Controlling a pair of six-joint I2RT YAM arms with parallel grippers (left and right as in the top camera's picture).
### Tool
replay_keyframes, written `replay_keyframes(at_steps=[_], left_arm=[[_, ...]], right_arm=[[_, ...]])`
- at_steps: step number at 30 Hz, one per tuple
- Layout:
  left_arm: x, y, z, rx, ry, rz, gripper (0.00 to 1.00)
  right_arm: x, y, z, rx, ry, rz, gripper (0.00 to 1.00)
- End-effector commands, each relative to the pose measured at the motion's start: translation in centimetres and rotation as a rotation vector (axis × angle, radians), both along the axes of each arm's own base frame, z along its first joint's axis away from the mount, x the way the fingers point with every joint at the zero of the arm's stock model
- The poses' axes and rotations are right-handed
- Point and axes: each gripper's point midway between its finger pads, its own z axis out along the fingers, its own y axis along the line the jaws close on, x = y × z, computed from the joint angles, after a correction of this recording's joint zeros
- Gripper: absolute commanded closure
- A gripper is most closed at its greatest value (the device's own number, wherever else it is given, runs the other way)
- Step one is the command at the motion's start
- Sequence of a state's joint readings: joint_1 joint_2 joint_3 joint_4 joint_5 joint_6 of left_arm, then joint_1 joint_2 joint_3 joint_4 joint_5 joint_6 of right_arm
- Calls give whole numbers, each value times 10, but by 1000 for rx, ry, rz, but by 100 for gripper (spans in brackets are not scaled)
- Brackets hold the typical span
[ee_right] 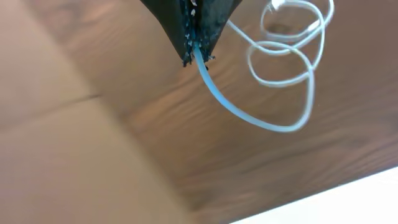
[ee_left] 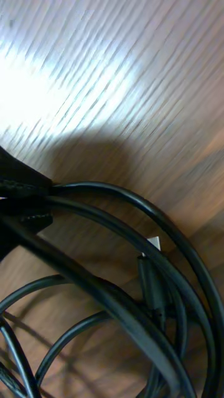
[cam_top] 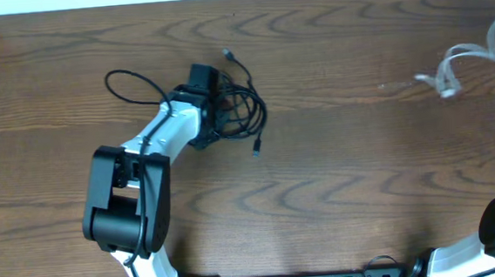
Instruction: Untangle cables
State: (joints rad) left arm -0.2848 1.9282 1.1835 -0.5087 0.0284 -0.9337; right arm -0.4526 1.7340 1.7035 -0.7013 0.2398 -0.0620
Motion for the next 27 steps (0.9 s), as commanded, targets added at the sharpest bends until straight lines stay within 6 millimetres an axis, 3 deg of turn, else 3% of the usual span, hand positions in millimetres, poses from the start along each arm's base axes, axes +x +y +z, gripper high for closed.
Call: replay_keyframes(at_steps=[1, 5, 8, 10, 11, 12, 14, 18, 23, 24, 27], left_arm=[[-11, -26, -3, -46, 28, -77, 88], [-14, -33, -3, -46, 29, -94, 88], [-14, -35, -3, -46, 29, -100, 88], [-14, -35, -3, -46, 29, -99, 88], [-14, -35, -3, -46, 29, -99, 88], [-14, -35, -3, -46, 29, -99, 87], [-14, -35, -3, -46, 30, -99, 85], [-14, -34, -3, -46, 29, -99, 83], [-14, -34, -3, -46, 29, -99, 83], [-14, -34, -3, -46, 29, -99, 78], [-14, -34, -3, -46, 29, -99, 77]], right_arm=[[-39, -72, 27, -210, 33, -194, 99], [-57, -124, 22, -252, 35, -258, 99], [-74, -151, -16, -184, 96, -279, 99], [-81, -156, -47, -96, 134, -267, 97], [-83, -155, -68, -19, 143, -254, 93], [-81, -150, -97, 104, 131, -227, 77], [-78, -144, -112, 184, 113, -206, 62], [-71, -138, -111, 199, 98, -186, 39], [-57, -123, -81, 167, 40, -134, 32], [-56, -117, -74, 159, 40, -129, 32], [-62, -122, -88, 158, 88, -161, 17]])
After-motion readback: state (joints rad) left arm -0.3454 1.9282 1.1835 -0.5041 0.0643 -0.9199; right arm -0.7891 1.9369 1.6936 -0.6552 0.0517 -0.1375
